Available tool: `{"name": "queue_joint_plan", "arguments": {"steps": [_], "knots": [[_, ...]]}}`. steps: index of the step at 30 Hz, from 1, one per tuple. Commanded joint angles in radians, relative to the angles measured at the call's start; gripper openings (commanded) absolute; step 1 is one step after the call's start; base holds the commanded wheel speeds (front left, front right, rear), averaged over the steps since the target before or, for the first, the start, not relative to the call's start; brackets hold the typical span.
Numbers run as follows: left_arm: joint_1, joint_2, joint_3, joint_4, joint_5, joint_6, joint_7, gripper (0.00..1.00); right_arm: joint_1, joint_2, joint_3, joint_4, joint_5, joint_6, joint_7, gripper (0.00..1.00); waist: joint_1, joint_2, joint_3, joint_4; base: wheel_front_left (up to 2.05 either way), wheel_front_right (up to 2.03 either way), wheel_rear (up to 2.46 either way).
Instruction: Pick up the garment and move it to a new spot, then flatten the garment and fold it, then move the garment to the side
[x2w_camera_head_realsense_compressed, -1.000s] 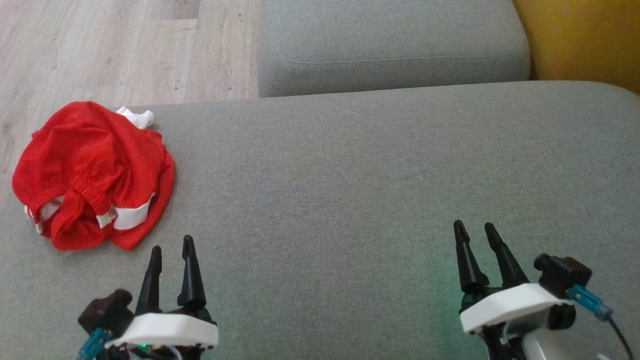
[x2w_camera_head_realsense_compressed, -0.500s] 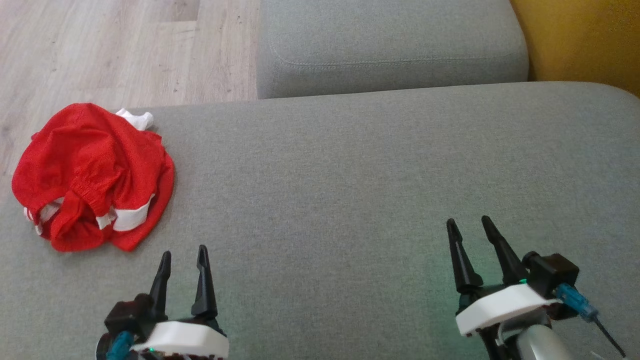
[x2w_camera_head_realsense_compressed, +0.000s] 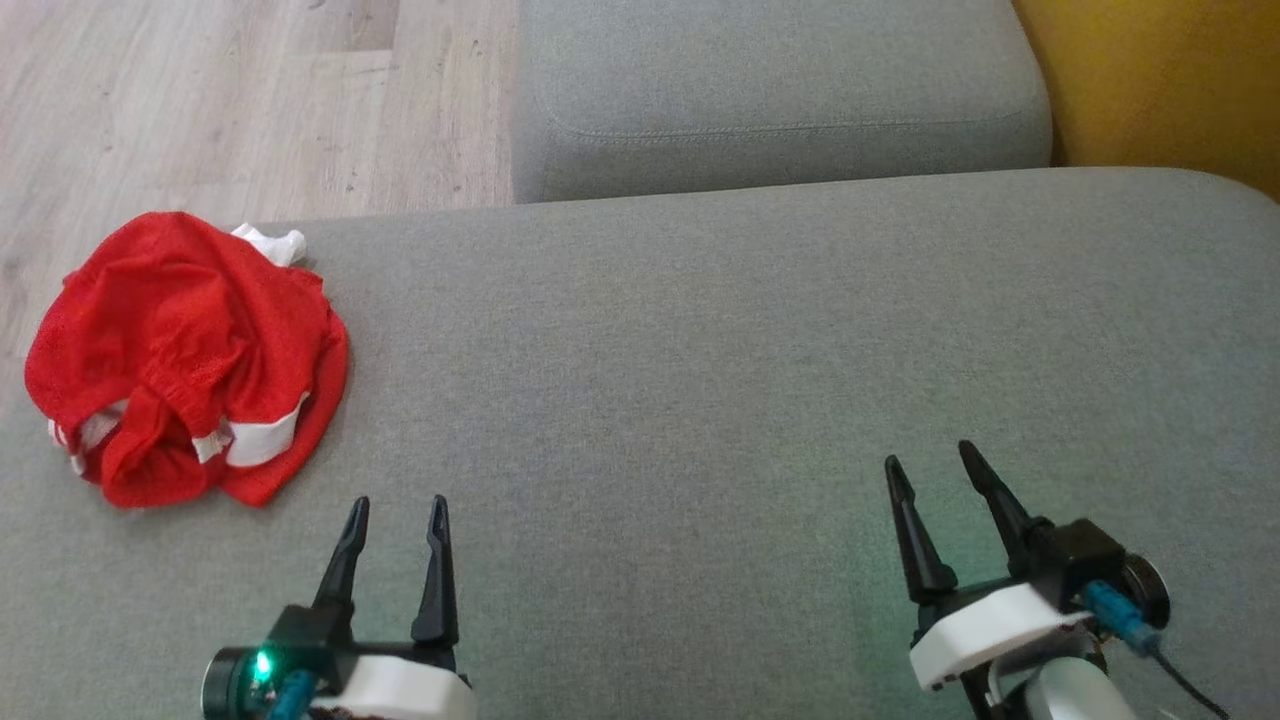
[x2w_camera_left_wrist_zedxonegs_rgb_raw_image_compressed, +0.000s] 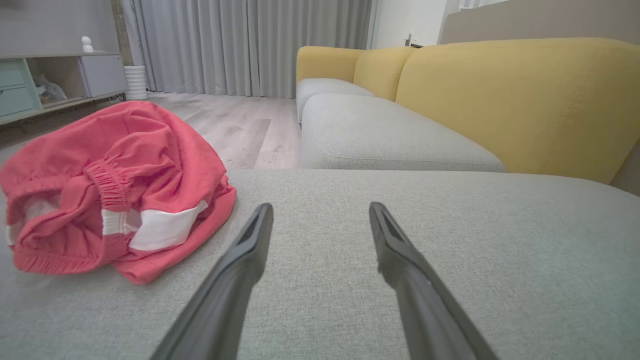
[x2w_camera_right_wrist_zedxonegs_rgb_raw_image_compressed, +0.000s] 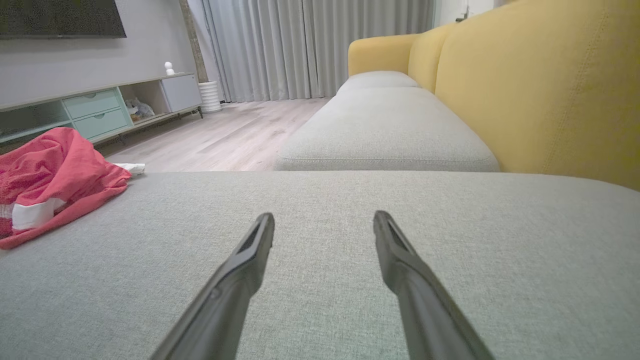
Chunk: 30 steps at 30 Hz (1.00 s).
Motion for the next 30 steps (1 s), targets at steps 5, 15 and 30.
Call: {"name": "queue_joint_plan", "arguments": {"steps": [5, 15, 30], "knots": [[-0.041, 0.009, 0.017, -0.018, 0.080, 0.017, -0.029, 1.00, -0.051, -0.009, 0.037, -0.026, -0.088, -0.001, -0.029, 1.00, 0.0000, 0.0000, -0.003, 0.002, 0.00, 0.00, 0.00], [-0.047, 0.009, 0.021, 0.003, 0.089, 0.024, -0.031, 1.00, -0.053, -0.009, 0.034, -0.017, -0.092, -0.001, -0.031, 1.00, 0.0000, 0.0000, 0.000, 0.007, 0.00, 0.00, 0.00], [-0.093, 0.009, -0.005, 0.017, 0.073, 0.042, -0.031, 1.00, -0.060, -0.009, 0.026, -0.015, -0.103, -0.001, -0.031, 1.00, 0.0000, 0.0000, 0.041, 0.201, 0.00, 0.00, 0.00]]}}
